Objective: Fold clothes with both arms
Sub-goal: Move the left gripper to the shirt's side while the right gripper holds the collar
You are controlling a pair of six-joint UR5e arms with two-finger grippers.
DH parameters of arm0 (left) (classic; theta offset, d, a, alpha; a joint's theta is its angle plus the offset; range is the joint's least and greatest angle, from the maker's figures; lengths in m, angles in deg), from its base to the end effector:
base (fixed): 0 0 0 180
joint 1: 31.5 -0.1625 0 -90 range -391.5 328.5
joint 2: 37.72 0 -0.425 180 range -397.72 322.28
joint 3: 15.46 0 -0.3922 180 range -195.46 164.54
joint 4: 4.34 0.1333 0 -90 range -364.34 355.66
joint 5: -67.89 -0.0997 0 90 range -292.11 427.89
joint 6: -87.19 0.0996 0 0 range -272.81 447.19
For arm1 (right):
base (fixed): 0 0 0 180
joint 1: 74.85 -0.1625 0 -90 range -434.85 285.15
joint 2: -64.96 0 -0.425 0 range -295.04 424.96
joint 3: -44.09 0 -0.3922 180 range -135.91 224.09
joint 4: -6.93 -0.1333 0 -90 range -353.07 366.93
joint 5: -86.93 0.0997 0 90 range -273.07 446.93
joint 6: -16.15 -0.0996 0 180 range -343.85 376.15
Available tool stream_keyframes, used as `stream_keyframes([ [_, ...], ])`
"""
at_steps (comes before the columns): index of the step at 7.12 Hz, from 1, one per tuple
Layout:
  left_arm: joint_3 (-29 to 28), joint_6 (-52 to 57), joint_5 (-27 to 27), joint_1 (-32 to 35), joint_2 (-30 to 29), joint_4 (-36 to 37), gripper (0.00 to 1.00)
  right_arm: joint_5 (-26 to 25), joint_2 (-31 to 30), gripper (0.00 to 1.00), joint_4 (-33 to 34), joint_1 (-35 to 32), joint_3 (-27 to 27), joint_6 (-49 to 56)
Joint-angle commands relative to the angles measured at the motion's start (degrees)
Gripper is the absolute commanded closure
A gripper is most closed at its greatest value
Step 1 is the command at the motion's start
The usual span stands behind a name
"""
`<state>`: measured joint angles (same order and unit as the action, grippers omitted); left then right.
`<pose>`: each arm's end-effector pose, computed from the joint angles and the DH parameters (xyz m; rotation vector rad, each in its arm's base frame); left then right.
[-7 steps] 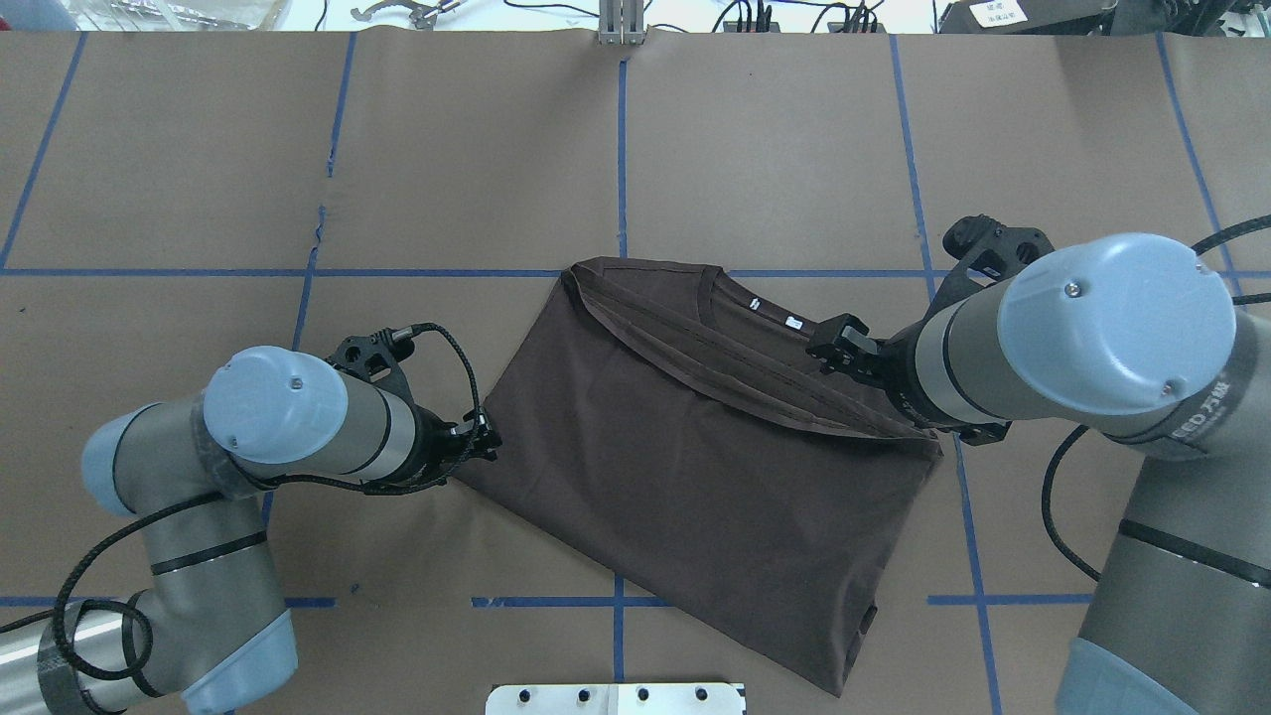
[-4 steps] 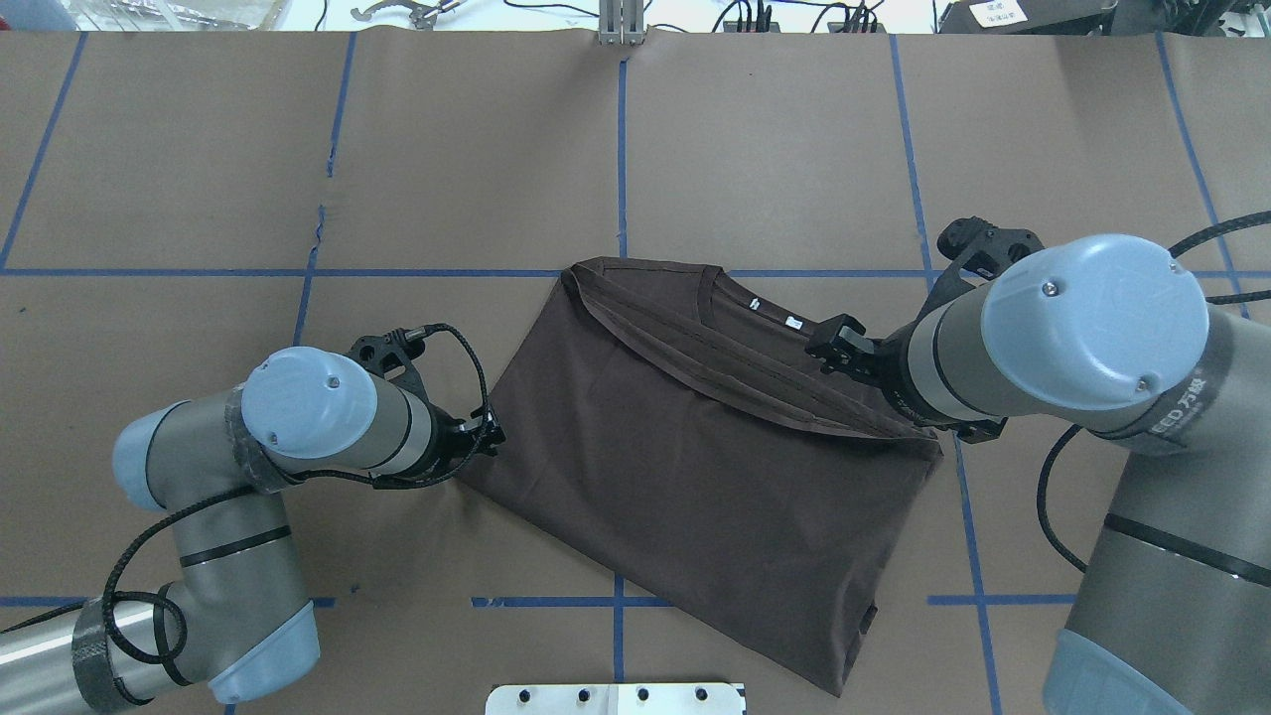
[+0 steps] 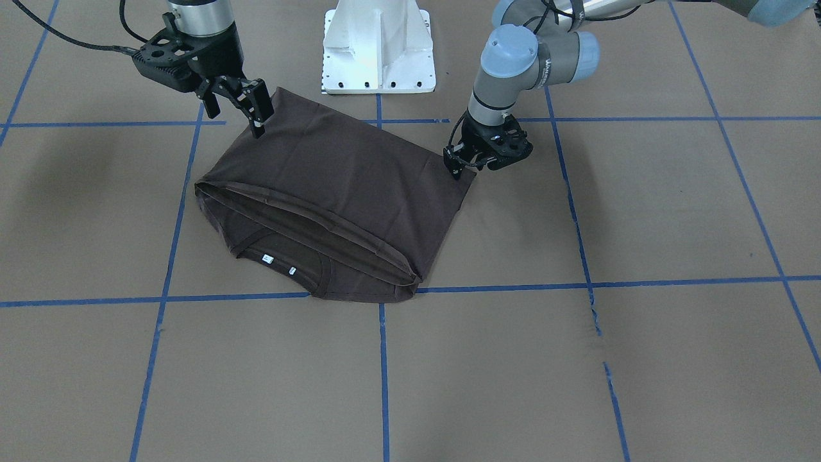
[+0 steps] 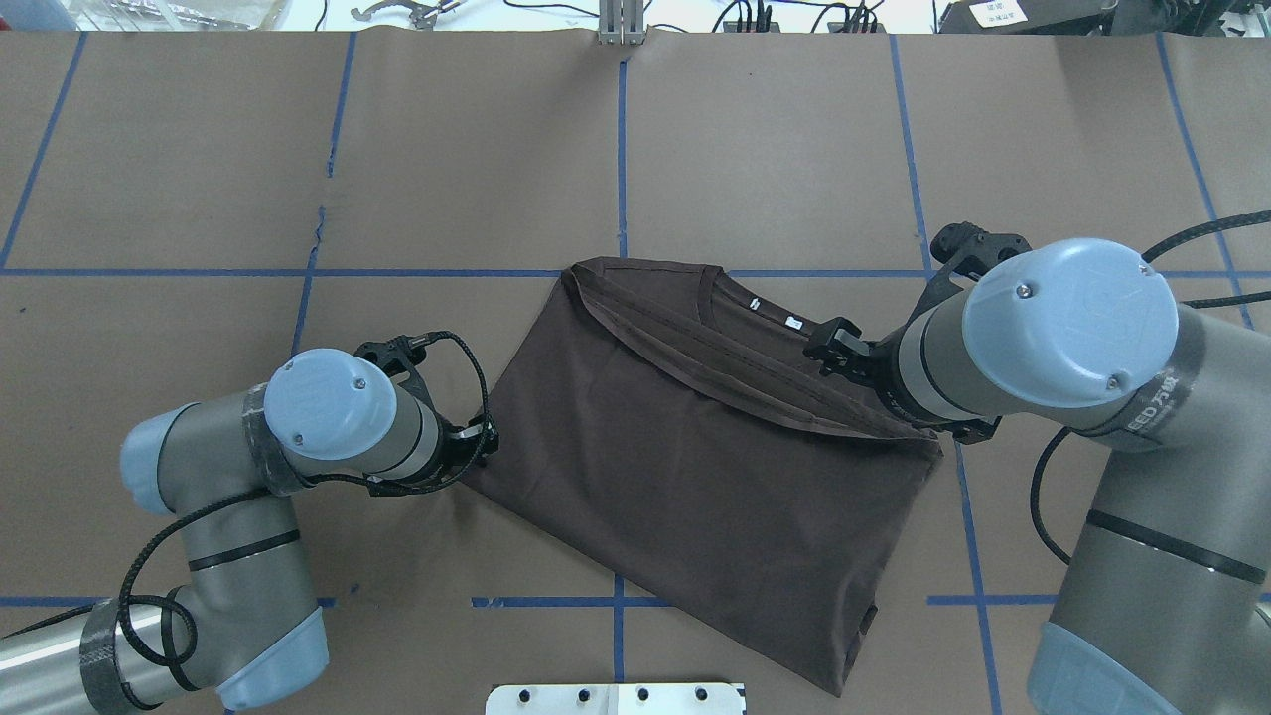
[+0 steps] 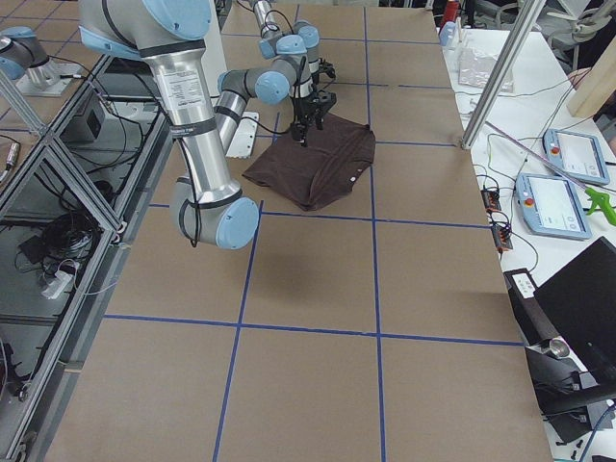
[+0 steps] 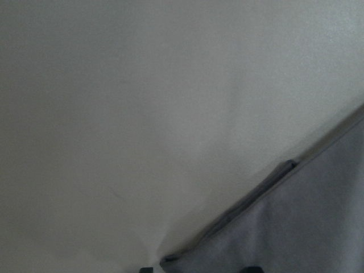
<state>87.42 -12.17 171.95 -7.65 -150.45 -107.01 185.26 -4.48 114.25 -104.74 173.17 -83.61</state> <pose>0.5243 -0.3511 0.3160 -0.1241 0.8678 -0.4391 -0.3635 -0.3460 0.2278 -0.0078 -0.7624 0.6052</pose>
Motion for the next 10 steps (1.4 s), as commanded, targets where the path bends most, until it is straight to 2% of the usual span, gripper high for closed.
stream_keyframes([
  [1,0.04,0.13,0.00,-0.12,0.06,0.28,0.85,-0.07,-0.08,0.00,0.00,0.00,-0.84,-0.08],
  [2,-0.05,0.22,-0.09,-0.12,0.15,0.28,1.00,-0.33,-0.43,0.00,0.00,0.00,-1.11,0.00],
  [4,1.00,0.66,-0.09,0.75,0.23,0.97,1.00,-0.68,-0.61,0.00,0.00,-0.08,-1.28,0.09],
  [6,4.85,8.26,-0.44,3.03,0.32,7.02,1.00,-1.47,-0.35,0.00,0.00,0.00,-1.55,0.18],
  [7,4.79,9.70,-0.44,3.48,0.50,7.13,1.00,-1.47,-0.17,0.00,0.00,0.00,-1.81,0.09],
  [8,4.70,9.54,-0.09,3.22,-0.11,7.13,0.91,-1.47,-0.08,0.00,0.00,0.09,-1.81,0.09],
  [9,4.96,9.10,0.26,3.04,-0.64,7.13,0.58,-1.47,-0.08,0.00,0.00,0.18,-1.81,0.09],
  [10,4.88,8.92,0.44,2.78,-0.82,6.96,0.54,-1.47,-0.08,0.00,0.00,0.35,-1.90,0.09],
])
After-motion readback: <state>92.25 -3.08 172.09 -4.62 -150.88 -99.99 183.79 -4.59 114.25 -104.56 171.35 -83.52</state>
